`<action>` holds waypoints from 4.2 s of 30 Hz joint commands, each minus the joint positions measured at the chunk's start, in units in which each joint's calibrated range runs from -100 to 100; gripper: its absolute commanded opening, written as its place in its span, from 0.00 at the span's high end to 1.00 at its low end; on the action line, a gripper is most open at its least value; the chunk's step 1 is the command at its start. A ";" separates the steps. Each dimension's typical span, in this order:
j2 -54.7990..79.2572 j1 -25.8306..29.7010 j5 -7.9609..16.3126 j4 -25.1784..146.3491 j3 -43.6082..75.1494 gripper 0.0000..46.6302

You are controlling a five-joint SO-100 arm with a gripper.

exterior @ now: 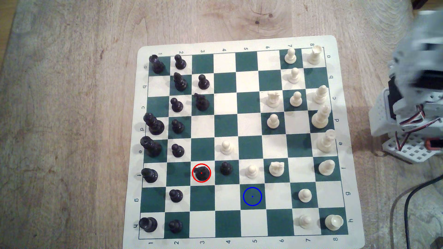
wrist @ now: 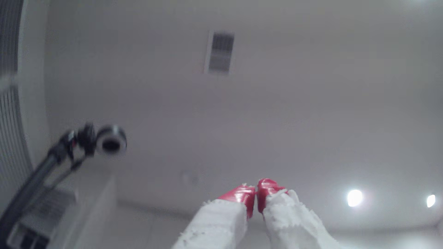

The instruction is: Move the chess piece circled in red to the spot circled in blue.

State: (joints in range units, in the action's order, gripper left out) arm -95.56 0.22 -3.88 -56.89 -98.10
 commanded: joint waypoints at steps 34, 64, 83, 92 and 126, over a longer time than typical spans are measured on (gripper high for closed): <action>62.45 10.38 8.60 100.95 67.10 0.80; 95.05 11.71 13.19 100.71 90.03 0.70; 105.07 12.96 10.50 98.99 96.92 0.69; 107.95 11.79 9.87 98.50 99.37 0.70; 111.26 13.27 10.31 95.14 98.92 0.86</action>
State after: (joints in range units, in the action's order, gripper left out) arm 17.30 12.91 6.28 39.12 -3.57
